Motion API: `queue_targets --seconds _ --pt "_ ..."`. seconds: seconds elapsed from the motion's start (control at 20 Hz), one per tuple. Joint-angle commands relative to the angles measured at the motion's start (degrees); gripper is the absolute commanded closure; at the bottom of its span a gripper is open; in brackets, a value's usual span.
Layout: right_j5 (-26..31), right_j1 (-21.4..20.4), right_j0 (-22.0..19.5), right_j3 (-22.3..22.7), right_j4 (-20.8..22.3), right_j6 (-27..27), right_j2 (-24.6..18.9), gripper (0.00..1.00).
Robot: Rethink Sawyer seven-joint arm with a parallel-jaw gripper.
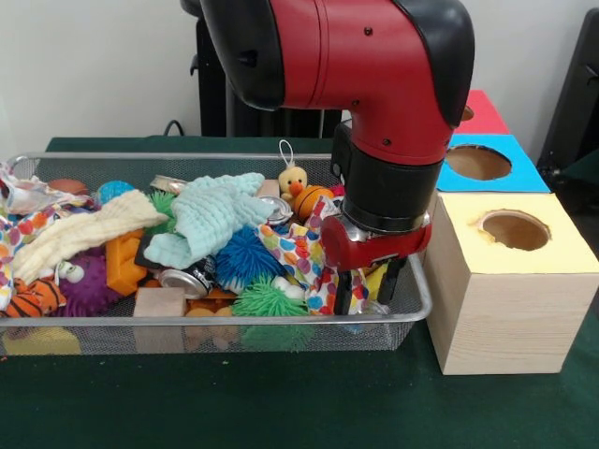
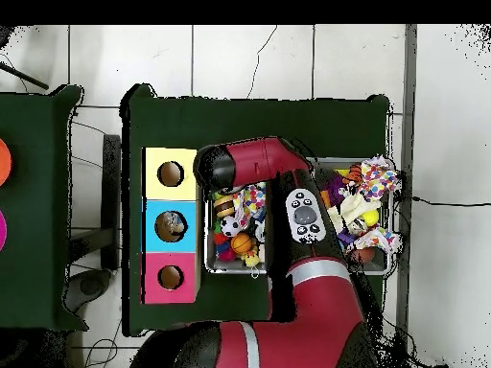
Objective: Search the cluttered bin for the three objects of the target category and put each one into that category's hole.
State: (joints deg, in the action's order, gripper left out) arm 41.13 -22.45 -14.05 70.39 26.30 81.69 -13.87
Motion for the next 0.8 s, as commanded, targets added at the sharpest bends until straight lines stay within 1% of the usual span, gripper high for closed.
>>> queue_targets --seconds 0.05,0.5,0.8 --pt "3.36 -1.35 -3.45 -1.33 7.38 -29.39 -10.30 0.00" --pt "2.89 -1.68 -5.56 0.58 11.71 -37.47 -15.37 0.00" --pt "3.40 -2.04 -6.35 1.14 13.34 -40.02 -17.54 0.00"
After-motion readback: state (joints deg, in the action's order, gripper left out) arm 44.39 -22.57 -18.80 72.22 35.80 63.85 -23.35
